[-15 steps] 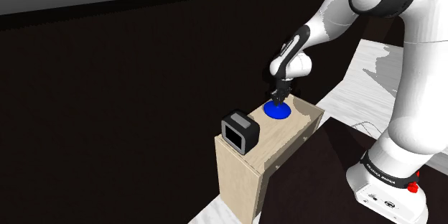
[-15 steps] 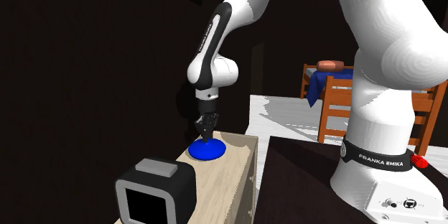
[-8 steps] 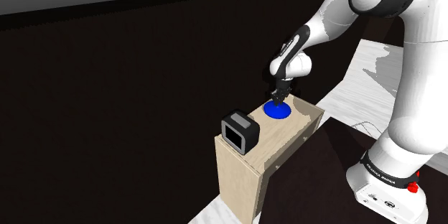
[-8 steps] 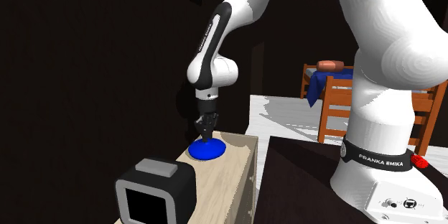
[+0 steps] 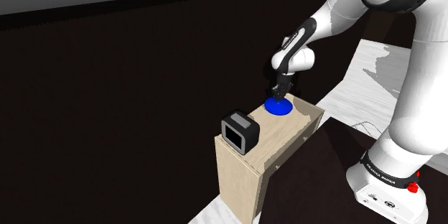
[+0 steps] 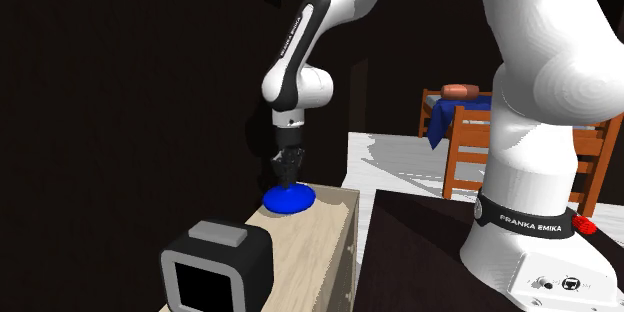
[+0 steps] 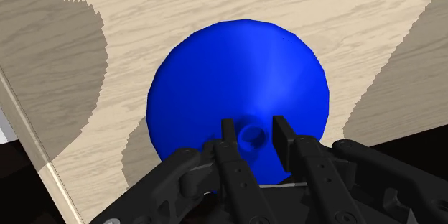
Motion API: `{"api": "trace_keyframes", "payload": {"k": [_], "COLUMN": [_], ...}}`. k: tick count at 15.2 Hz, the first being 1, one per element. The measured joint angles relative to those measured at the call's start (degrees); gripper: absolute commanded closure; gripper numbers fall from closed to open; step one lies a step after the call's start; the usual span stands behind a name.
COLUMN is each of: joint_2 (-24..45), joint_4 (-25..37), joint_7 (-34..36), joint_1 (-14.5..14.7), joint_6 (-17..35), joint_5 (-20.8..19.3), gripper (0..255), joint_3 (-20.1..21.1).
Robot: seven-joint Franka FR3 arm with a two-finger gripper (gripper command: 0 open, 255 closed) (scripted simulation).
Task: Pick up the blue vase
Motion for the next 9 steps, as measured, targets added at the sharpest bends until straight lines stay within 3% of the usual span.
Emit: {"api": "trace_keyframes", "payload": {"k": [9], "joint_2": [-5.91], "joint_4": [0.13], "joint_7": [2.48], "joint_1": [0.96], "joint_6": [-5.83], "joint_5": [-3.02], "gripper": [255], "joint_3": [-1.42]}}
